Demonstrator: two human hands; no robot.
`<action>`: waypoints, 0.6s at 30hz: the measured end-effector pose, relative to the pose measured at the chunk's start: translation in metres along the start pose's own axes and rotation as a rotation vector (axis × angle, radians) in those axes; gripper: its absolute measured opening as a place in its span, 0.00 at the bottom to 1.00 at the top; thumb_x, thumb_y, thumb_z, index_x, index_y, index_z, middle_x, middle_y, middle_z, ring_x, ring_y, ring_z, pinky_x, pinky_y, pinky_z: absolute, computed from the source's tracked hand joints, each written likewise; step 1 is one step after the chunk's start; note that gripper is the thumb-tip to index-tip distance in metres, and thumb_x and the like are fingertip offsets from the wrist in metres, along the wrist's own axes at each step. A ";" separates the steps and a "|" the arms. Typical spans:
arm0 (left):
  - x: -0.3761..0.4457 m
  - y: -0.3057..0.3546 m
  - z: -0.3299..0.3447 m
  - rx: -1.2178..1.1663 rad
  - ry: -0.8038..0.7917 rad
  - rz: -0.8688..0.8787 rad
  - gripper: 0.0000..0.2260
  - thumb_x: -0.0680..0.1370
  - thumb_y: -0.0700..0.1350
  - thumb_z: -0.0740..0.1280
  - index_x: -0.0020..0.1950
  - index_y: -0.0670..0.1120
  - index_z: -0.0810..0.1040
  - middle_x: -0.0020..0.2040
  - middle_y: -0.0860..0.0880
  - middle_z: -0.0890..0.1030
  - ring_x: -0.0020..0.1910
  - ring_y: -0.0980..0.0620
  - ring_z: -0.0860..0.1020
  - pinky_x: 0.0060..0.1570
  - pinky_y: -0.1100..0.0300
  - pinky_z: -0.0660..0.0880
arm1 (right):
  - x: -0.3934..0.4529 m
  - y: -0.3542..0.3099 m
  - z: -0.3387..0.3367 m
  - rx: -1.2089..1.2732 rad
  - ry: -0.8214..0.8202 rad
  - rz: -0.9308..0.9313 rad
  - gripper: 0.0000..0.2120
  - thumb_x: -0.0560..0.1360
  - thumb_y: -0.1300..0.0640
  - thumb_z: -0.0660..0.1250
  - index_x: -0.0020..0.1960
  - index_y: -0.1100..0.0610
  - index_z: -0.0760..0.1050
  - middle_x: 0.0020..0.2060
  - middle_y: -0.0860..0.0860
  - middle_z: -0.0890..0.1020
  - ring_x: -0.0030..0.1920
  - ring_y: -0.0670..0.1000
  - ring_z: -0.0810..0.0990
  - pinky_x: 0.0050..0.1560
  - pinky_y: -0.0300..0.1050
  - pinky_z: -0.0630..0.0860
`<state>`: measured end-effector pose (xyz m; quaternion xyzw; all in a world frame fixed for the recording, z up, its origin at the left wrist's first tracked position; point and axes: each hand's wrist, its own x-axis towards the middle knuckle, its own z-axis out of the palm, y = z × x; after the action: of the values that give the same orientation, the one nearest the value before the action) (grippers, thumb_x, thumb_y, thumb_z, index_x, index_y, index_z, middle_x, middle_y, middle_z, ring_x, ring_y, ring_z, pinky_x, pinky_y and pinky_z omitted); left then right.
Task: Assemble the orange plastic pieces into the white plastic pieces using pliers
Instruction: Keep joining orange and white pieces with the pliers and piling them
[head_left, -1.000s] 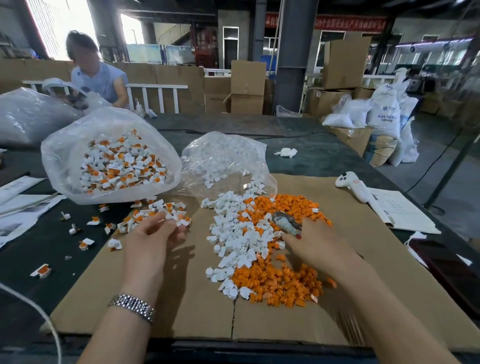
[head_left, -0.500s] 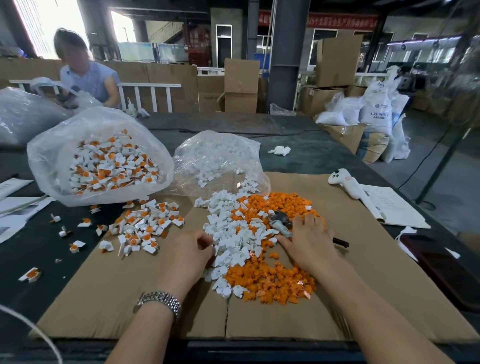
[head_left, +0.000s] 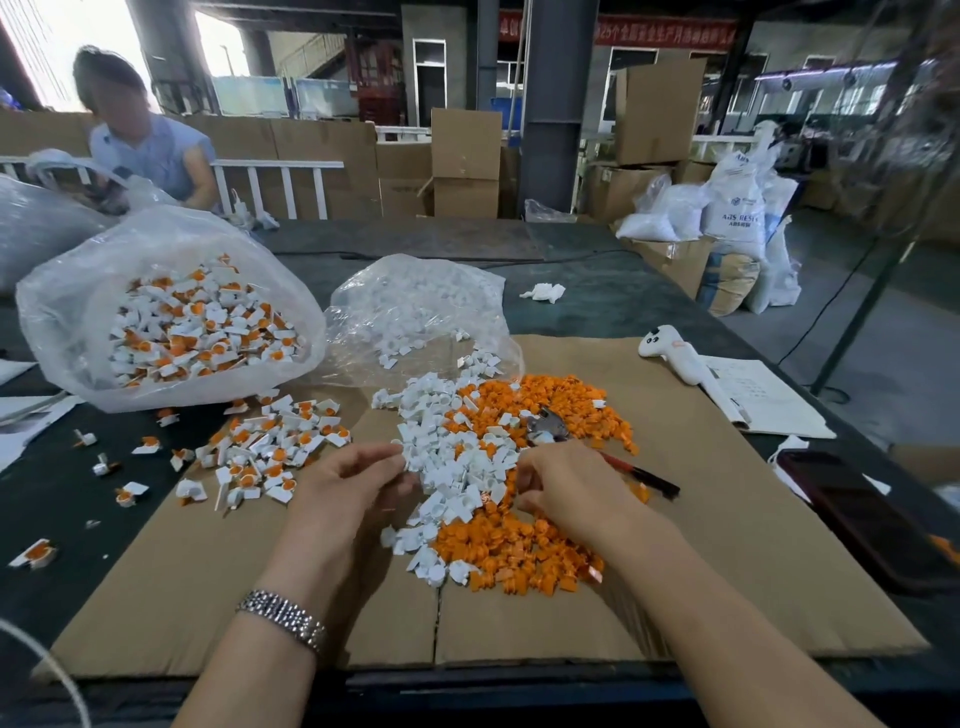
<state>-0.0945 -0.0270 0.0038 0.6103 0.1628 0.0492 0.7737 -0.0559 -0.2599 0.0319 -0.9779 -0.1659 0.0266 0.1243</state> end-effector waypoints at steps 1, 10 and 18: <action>-0.001 0.002 0.001 -0.124 -0.031 -0.041 0.08 0.76 0.37 0.74 0.54 0.42 0.86 0.49 0.39 0.87 0.49 0.44 0.87 0.42 0.59 0.84 | 0.001 -0.001 0.000 -0.001 0.011 0.002 0.08 0.77 0.56 0.72 0.54 0.56 0.81 0.51 0.53 0.83 0.52 0.53 0.81 0.52 0.50 0.79; -0.012 0.007 0.010 -0.411 -0.271 -0.143 0.09 0.72 0.32 0.70 0.45 0.40 0.89 0.51 0.38 0.87 0.48 0.45 0.87 0.37 0.63 0.83 | -0.010 -0.029 -0.030 0.828 0.241 -0.015 0.02 0.74 0.56 0.75 0.47 0.51 0.86 0.43 0.43 0.86 0.45 0.40 0.83 0.45 0.31 0.78; -0.021 0.011 0.016 -0.384 -0.348 -0.007 0.10 0.71 0.31 0.69 0.46 0.40 0.88 0.49 0.40 0.87 0.47 0.46 0.87 0.41 0.64 0.82 | -0.014 -0.059 -0.027 0.912 0.210 -0.110 0.00 0.76 0.56 0.74 0.46 0.53 0.83 0.38 0.48 0.86 0.42 0.44 0.85 0.47 0.39 0.81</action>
<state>-0.1075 -0.0450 0.0211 0.4507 0.0172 -0.0292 0.8920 -0.0858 -0.2168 0.0727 -0.8106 -0.1752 -0.0087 0.5587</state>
